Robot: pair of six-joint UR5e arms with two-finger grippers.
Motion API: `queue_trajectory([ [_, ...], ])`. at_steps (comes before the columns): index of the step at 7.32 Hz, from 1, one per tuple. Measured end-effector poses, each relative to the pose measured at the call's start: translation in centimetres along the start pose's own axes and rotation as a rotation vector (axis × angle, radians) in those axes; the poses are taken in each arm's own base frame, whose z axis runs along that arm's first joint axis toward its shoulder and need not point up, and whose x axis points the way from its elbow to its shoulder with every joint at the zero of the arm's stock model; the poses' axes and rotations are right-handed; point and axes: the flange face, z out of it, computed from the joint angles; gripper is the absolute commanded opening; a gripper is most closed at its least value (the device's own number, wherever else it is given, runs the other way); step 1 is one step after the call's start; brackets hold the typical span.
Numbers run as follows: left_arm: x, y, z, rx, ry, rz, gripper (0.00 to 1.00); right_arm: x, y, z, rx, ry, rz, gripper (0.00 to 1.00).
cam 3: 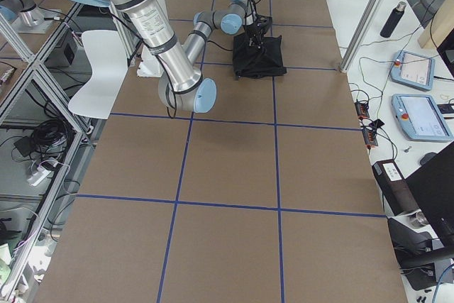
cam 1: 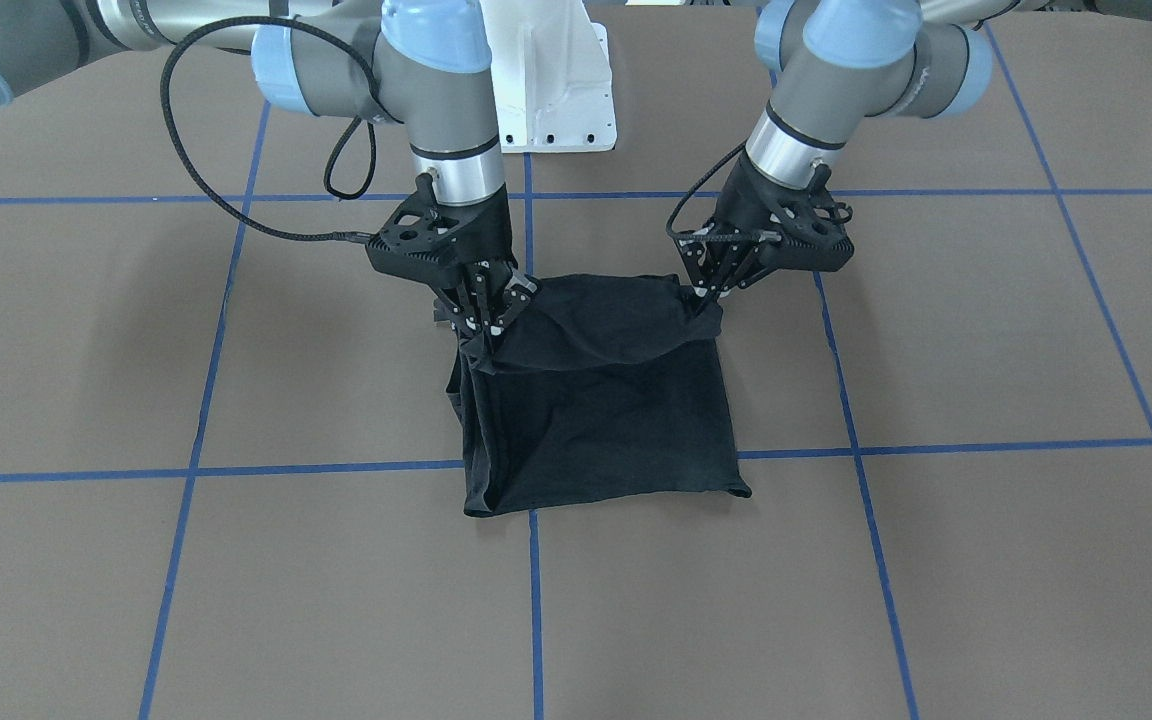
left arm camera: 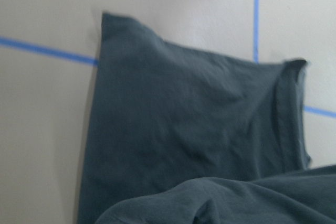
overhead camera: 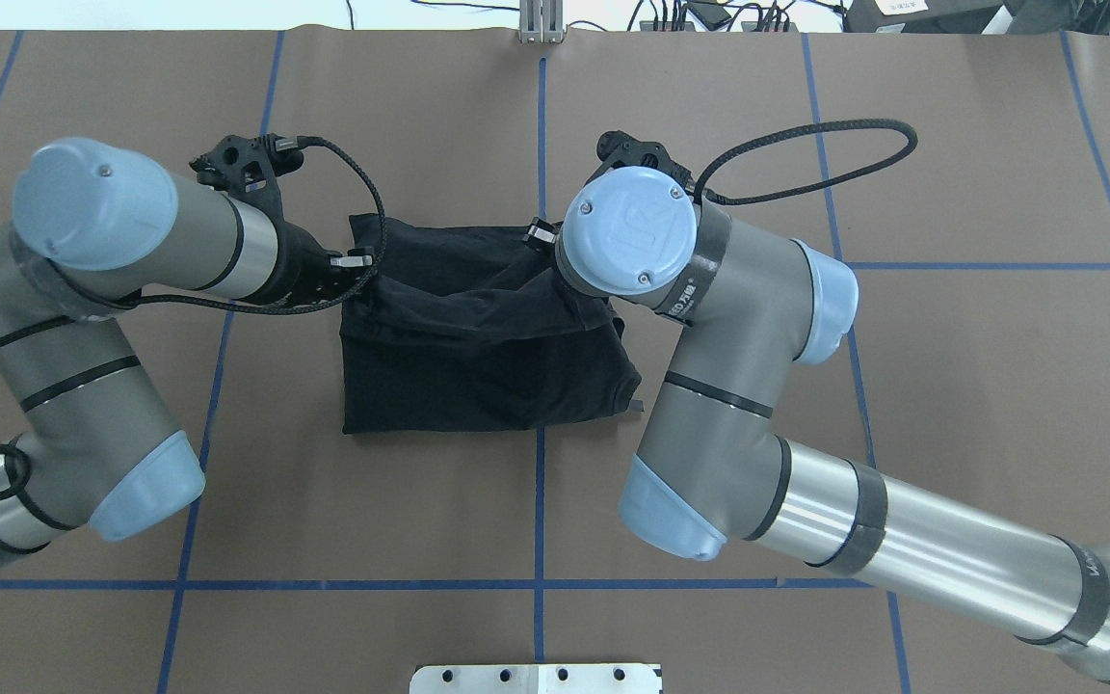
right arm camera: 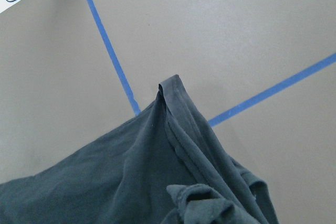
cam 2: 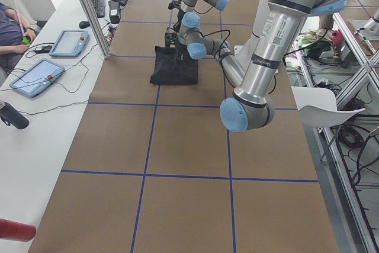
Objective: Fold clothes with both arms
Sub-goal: 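Fold the held near edge over onto the far edge with both grippers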
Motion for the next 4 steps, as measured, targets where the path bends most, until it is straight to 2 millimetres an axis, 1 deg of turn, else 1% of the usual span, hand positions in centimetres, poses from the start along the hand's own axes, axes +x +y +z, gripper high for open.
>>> queue_trajectory([
  [2, -0.5, -3.8, 2.9, 0.021, -0.059, 0.027, 0.0, -1.7, -2.6, 3.5, 0.015, 0.006, 0.001, 0.0],
  [4, -0.3, -6.2, 5.4, 0.038, -0.103, 0.022, 0.0, -3.2, -4.6, 6.0, 0.026, 0.024, -0.005, 0.0],
])
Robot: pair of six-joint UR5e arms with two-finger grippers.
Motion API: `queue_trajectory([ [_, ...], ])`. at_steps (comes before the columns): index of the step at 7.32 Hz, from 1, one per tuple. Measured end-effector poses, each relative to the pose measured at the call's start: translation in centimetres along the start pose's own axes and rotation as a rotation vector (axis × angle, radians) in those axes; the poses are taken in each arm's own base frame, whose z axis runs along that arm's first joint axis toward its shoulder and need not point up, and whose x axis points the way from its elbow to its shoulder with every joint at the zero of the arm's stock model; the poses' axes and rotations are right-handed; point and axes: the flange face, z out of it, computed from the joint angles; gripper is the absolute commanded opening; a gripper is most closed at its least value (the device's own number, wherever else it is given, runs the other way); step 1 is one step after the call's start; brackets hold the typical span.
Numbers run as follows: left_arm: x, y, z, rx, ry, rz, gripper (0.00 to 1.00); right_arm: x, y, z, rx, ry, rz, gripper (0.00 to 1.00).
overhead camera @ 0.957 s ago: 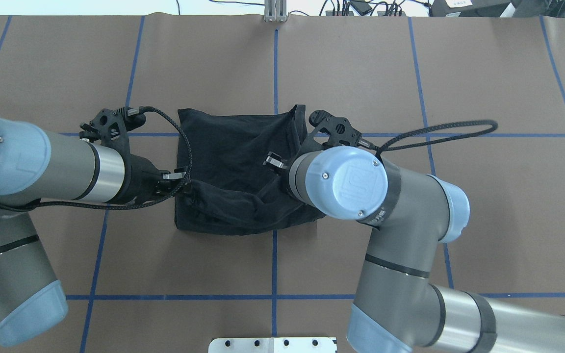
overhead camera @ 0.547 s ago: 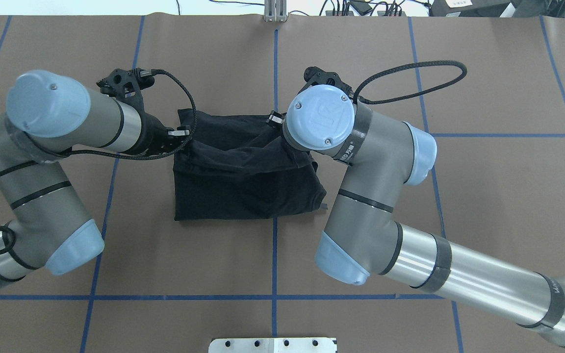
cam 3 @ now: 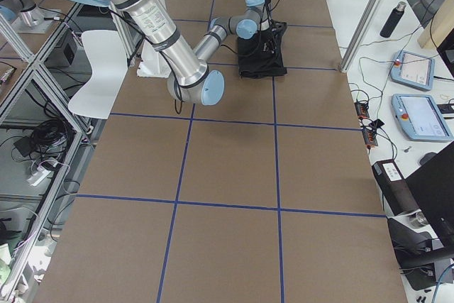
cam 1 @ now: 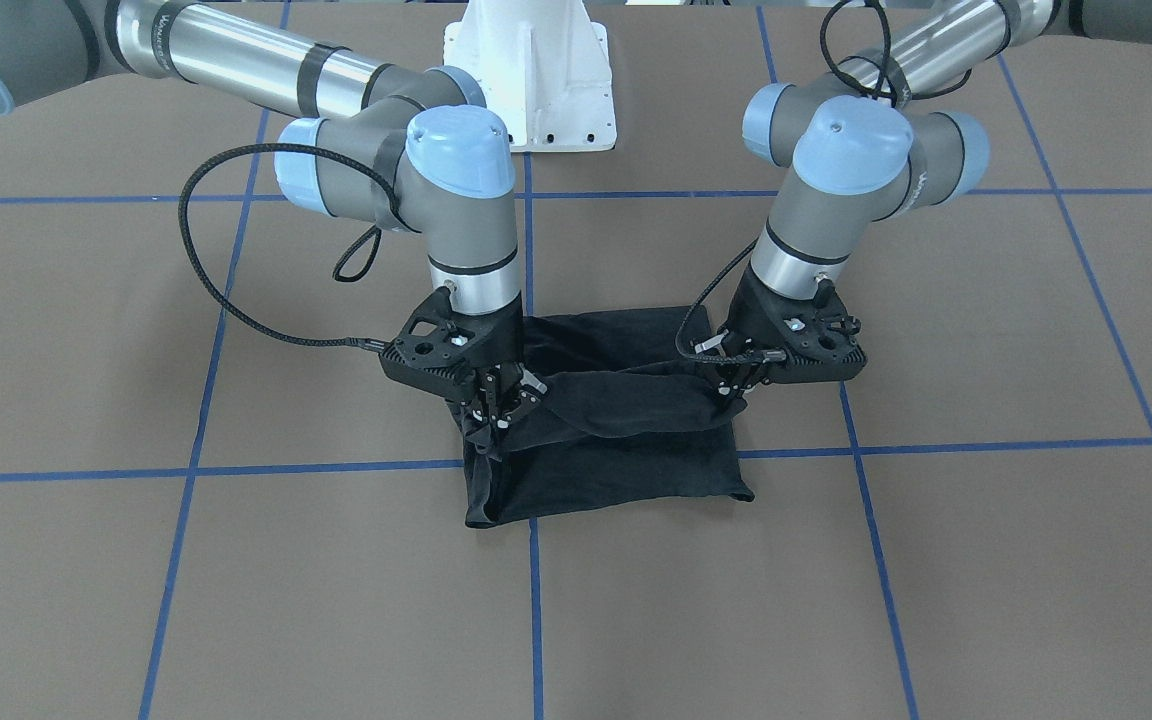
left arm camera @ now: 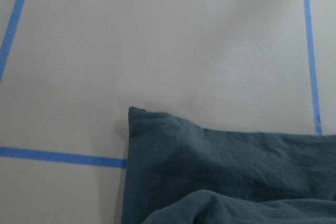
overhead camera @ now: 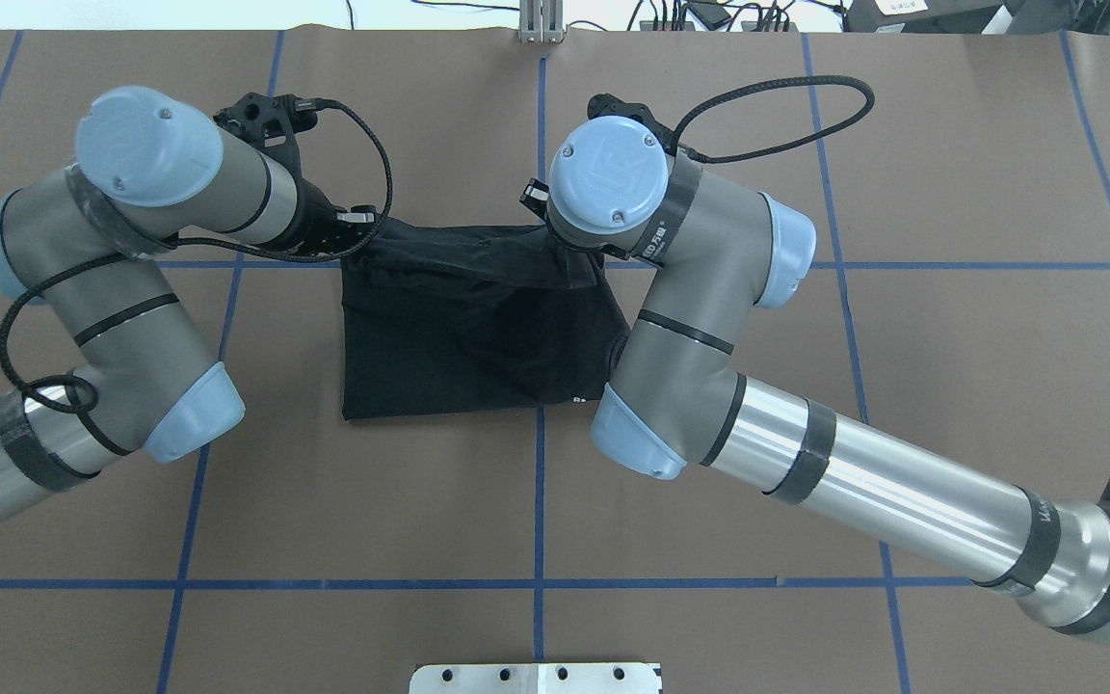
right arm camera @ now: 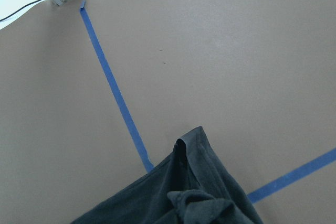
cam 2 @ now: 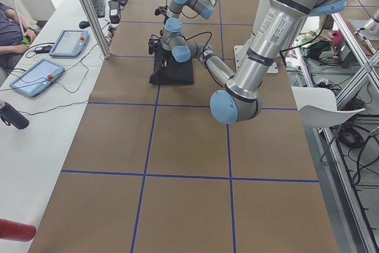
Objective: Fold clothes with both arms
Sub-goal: 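Fold the held near edge over onto the far edge with both grippers, then release the shirt and raise the left gripper while the right gripper presses the fold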
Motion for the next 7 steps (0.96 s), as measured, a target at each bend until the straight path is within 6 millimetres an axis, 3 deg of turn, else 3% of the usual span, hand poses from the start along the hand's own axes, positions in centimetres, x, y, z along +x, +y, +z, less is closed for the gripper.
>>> queue_trajectory([
  [1, 0.4, -0.9, 1.4, 0.01, -0.025, -0.001, 0.13, -0.2, -0.6, 1.0, 0.004, 0.003, -0.007, 0.0],
  [2, 0.8, -1.6, 2.4, 0.014, -0.041, 0.022, 0.56, -0.1, -1.0, 1.8, 0.007, 0.005, -0.013, 0.19],
  [3, 0.9, -2.1, 2.9, 0.017, -0.047, 0.066, 1.0, -0.3, -1.2, 2.4, 0.009, 0.009, -0.016, 0.99],
  [5, 0.8, -3.0, 2.6, 0.029, -0.043, 0.111, 1.0, -2.2, -2.4, 2.9, 0.007, 0.022, -0.008, 1.0],
  [7, 0.0, -5.5, -0.2, 0.023, -0.001, 0.161, 1.0, -4.0, -5.6, 1.0, -0.087, 0.004, -0.02, 1.0],
])
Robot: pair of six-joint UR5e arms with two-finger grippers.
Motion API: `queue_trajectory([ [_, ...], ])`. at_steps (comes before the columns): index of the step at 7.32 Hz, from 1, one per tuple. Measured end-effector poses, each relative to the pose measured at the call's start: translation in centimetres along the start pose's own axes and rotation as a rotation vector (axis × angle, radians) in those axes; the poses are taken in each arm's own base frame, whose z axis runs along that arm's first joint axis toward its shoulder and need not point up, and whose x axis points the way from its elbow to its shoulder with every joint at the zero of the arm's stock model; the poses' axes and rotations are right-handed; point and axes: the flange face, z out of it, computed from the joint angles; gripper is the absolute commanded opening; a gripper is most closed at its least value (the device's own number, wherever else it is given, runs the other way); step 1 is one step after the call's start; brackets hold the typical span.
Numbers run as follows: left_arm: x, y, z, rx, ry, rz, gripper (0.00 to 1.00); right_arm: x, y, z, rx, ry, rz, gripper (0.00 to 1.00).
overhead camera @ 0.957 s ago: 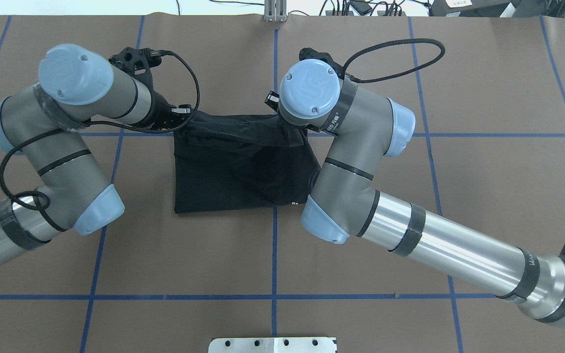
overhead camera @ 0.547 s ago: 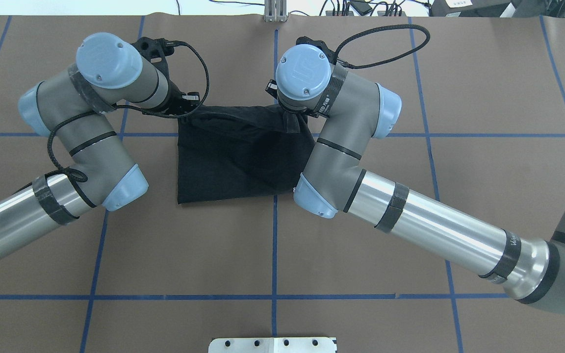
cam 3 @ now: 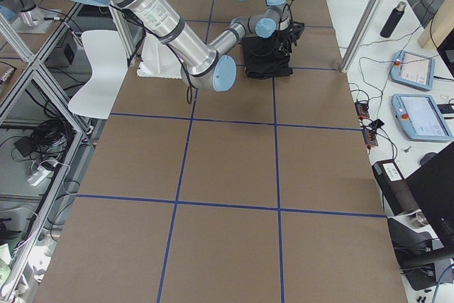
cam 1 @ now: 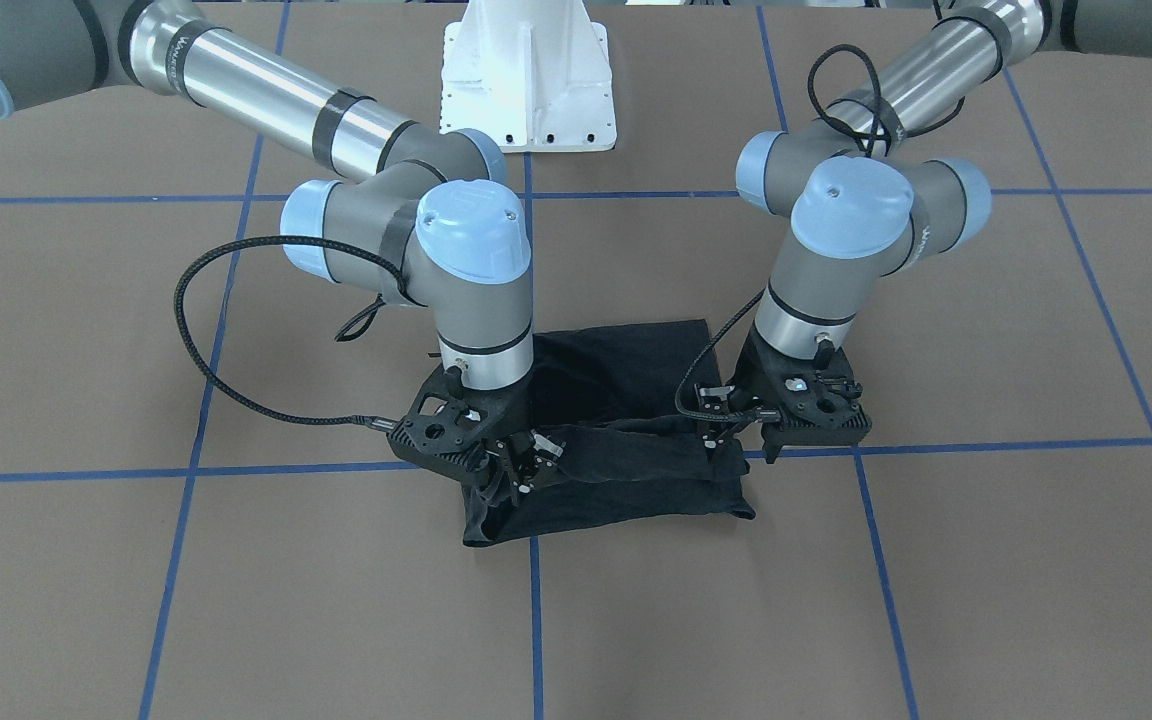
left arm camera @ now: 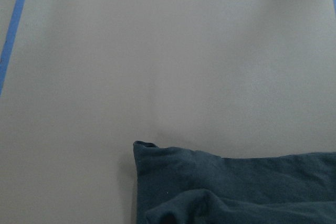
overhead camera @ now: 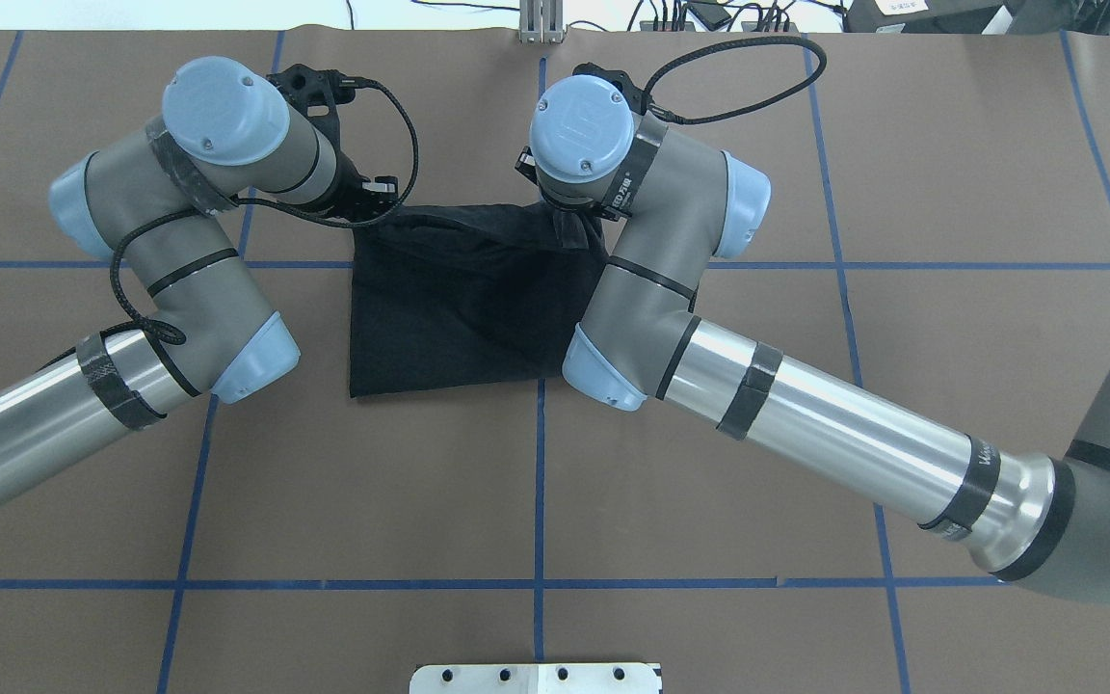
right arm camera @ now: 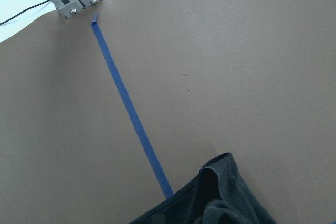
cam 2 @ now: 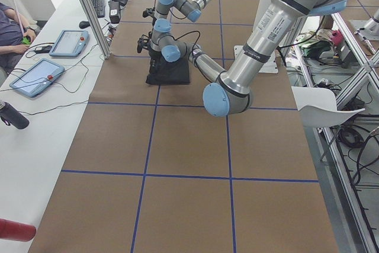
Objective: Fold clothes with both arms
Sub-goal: 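Release the shirt and raise the left gripper while the right gripper presses the fold, then press the right gripper along the folded shirt's top, flattening it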
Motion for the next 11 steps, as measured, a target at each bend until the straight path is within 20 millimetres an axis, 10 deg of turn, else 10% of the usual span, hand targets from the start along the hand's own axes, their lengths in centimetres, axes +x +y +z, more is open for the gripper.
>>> queue_trajectory([
  [2, -3.6, -0.8, -2.3, -0.039, 0.039, 0.099, 1.0, -1.3, 0.4, -3.1, -0.081, -0.051, -0.028, 1.0],
  [4, -6.0, -0.6, -3.1, -0.046, 0.041, 0.157, 1.0, -1.7, 5.2, -4.6, -0.123, -0.077, -0.069, 0.99],
  [5, -6.4, -0.5, -3.2, -0.048, 0.039, 0.163, 1.0, -1.8, 9.5, -3.5, -0.106, -0.067, -0.104, 0.33],
  [6, -6.6, -0.4, -3.1, -0.049, 0.038, 0.164, 1.0, -1.6, 13.9, -1.9, -0.069, -0.052, -0.144, 0.0],
  [8, -6.7, -0.4, -3.2, -0.051, 0.041, 0.165, 1.0, -1.4, 17.6, 0.4, -0.021, -0.023, -0.198, 0.0],
  [11, -7.6, 0.4, -4.1, -0.065, 0.059, 0.163, 1.0, -2.9, 16.3, 1.5, 0.065, -0.01, -0.266, 0.0],
])
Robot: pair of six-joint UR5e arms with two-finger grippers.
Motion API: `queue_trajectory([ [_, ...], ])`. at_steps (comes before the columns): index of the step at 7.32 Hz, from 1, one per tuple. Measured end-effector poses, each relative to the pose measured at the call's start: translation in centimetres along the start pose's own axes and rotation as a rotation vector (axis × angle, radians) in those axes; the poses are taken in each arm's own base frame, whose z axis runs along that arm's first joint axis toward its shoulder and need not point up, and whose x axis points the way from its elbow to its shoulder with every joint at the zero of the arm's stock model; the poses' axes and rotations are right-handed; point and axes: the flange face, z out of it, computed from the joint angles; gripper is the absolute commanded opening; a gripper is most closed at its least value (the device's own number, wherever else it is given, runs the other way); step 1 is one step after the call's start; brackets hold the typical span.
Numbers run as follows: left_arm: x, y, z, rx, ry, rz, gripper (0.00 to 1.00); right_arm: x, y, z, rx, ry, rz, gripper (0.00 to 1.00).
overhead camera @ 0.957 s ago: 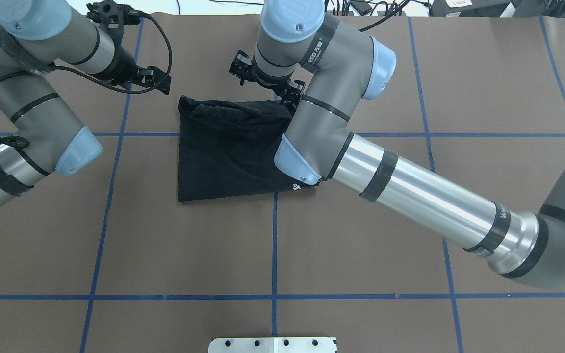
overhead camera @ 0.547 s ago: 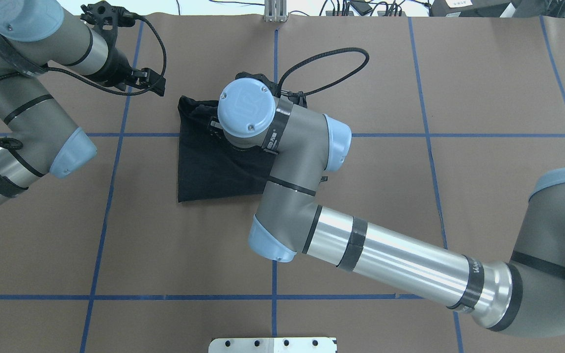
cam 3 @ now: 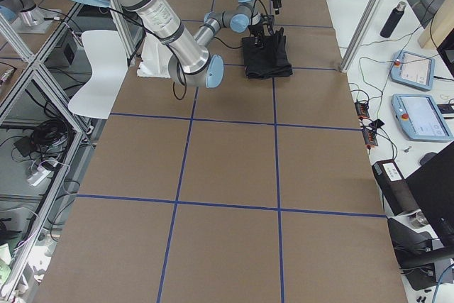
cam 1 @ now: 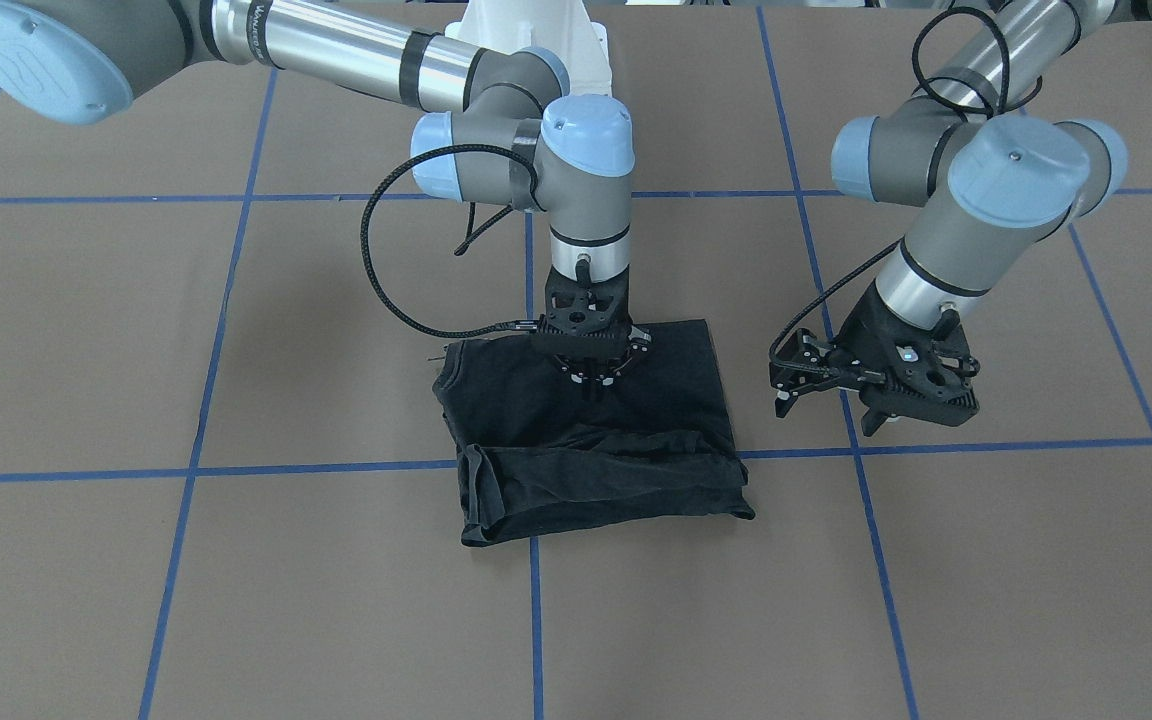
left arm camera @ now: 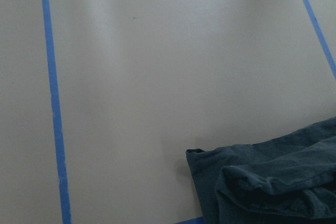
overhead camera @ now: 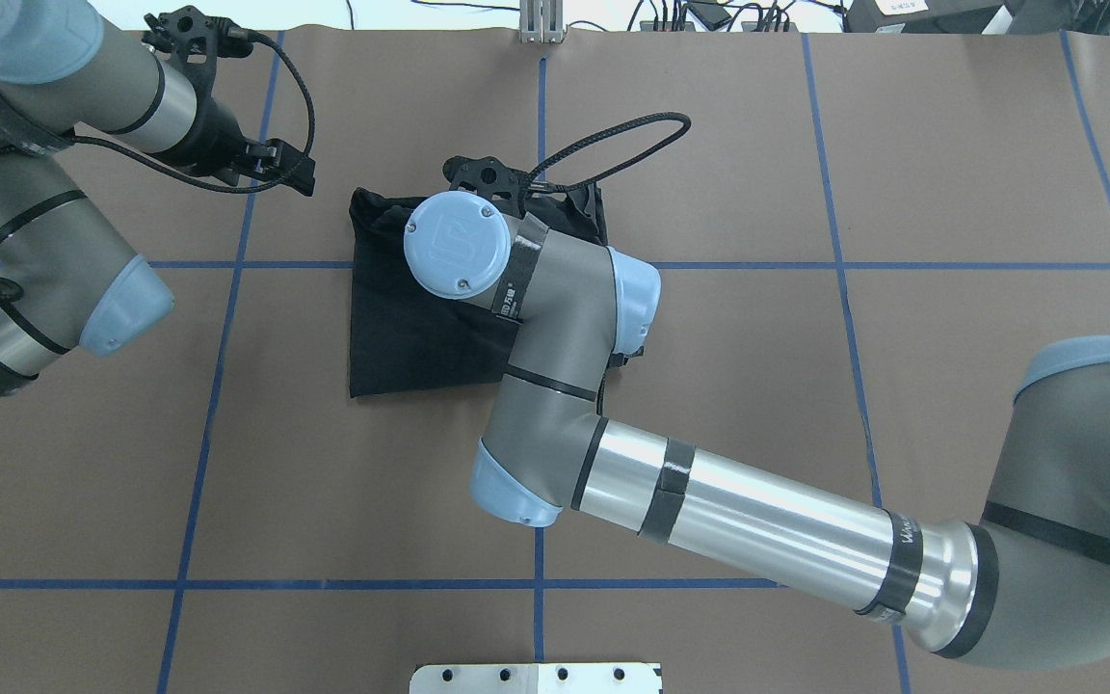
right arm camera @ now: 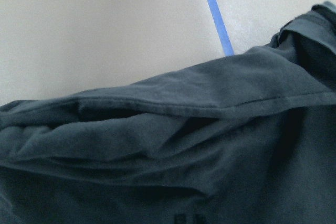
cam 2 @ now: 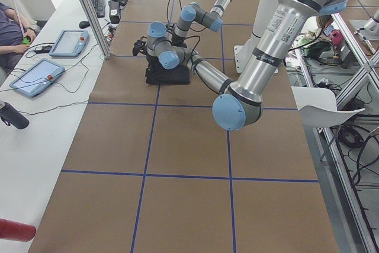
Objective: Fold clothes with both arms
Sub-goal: 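Press the right gripper along the folded shirt's top, flattening it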
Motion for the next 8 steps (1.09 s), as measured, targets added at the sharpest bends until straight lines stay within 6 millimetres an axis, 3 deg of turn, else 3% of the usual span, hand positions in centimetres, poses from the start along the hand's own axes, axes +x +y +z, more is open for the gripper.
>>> queue_trajectory([
  [2, -0.1, 0.1, -0.5, 0.005, 0.005, 0.001, 1.0, -1.9, -1.7, 2.6, 0.046, -0.032, -0.001, 0.0],
  [5, -0.1, 0.1, -1.0, 0.006, 0.013, 0.001, 1.0, -4.2, -6.6, 5.0, 0.099, -0.037, -0.021, 0.0],
  [7, -0.3, 0.5, -1.9, 0.012, 0.02, 0.003, 1.0, -3.7, -10.0, 7.0, 0.135, -0.052, -0.064, 0.0],
  [8, -0.3, 0.7, -2.2, 0.01, 0.025, 0.003, 1.0, -3.4, -11.5, 7.1, 0.153, -0.068, -0.088, 0.0],
])
